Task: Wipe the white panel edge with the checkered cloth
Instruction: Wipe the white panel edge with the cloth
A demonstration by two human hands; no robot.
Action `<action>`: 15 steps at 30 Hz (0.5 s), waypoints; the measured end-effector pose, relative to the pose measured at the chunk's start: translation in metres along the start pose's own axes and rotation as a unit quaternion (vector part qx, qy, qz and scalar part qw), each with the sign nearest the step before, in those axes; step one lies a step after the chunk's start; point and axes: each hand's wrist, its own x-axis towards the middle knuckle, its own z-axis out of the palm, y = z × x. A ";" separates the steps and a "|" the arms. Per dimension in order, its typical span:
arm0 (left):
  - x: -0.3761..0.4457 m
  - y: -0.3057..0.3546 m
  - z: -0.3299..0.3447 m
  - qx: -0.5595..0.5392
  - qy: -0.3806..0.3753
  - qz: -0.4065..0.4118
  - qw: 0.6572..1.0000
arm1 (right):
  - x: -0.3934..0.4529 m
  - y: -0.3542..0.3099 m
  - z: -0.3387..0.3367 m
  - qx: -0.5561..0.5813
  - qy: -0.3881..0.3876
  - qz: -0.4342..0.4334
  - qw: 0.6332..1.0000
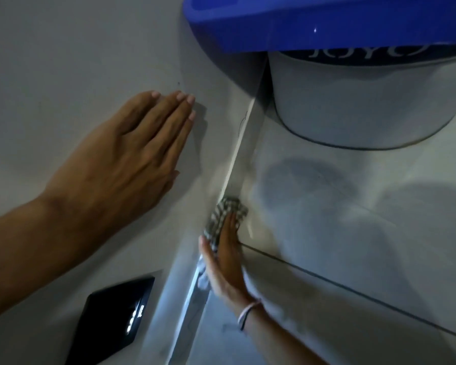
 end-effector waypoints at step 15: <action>0.005 0.004 0.001 -0.002 -0.042 -0.006 0.999 | 0.068 -0.027 -0.028 0.002 0.088 -0.069 0.994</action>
